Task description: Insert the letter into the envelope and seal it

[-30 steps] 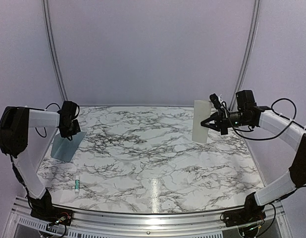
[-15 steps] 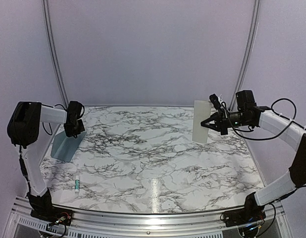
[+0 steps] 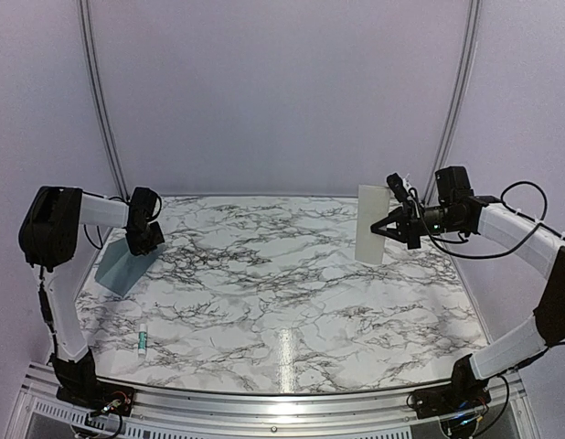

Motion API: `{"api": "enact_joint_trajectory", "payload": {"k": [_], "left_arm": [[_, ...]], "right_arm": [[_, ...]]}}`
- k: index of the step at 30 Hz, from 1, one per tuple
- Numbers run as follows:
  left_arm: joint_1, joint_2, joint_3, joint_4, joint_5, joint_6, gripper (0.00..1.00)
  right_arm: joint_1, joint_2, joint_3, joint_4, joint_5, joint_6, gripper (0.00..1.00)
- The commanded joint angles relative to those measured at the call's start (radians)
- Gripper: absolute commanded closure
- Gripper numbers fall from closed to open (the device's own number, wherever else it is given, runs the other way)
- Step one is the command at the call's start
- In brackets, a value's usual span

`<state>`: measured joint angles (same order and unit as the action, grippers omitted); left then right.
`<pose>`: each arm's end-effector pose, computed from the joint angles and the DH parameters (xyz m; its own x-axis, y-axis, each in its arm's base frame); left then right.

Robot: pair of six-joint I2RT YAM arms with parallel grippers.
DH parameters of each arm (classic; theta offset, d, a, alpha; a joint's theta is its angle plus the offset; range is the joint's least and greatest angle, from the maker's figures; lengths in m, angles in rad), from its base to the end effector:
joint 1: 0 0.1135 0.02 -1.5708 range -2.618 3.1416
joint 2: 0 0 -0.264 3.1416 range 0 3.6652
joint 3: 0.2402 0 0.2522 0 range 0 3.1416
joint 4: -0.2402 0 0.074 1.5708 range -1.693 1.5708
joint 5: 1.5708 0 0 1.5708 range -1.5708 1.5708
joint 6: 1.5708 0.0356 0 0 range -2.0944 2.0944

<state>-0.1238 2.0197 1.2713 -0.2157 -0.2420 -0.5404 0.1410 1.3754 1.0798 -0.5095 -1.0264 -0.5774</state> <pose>0.4147 -0.0430 0.1394 -0.6910 -0.4173 -0.5902 -0.4329 0.8928 -0.1245 0.2775 0.0701 0.2919 -0.2379 -0.3193 -0.9173 -0.9424 0.3045 0.1384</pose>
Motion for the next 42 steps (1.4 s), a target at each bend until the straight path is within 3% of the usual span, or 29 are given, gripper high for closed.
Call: {"api": "enact_joint_trajectory", "payload": {"k": [1,13,21,23,29,34,42], "left_arm": [[-0.123,0.007,0.02,-0.047,0.065,-0.007,1.0],[-0.661,-0.019,-0.086,0.02,0.062,-0.164,1.0],[-0.833,0.013,0.07,0.058,0.133,-0.134,1.0],[-0.844,-0.004,0.11,0.074,0.16,-0.078,1.0],[-0.79,-0.171,0.021,0.075,-0.03,0.119,0.98],[-0.642,-0.237,-0.079,0.029,-0.065,0.105,1.0],[-0.509,-0.178,-0.103,0.011,0.036,0.113,1.0]], "right_arm": [[-0.004,-0.001,0.002,-0.006,-0.005,-0.01,1.0],[-0.005,0.016,0.007,-0.016,-0.004,-0.016,1.0],[-0.005,0.025,0.011,-0.023,-0.01,-0.016,1.0],[-0.005,0.019,0.01,-0.022,-0.008,-0.014,1.0],[-0.004,0.01,0.006,-0.014,-0.006,-0.01,1.0],[-0.005,0.014,0.008,-0.016,-0.004,-0.012,1.0],[-0.004,0.022,0.008,-0.018,-0.008,-0.009,1.0]]}}
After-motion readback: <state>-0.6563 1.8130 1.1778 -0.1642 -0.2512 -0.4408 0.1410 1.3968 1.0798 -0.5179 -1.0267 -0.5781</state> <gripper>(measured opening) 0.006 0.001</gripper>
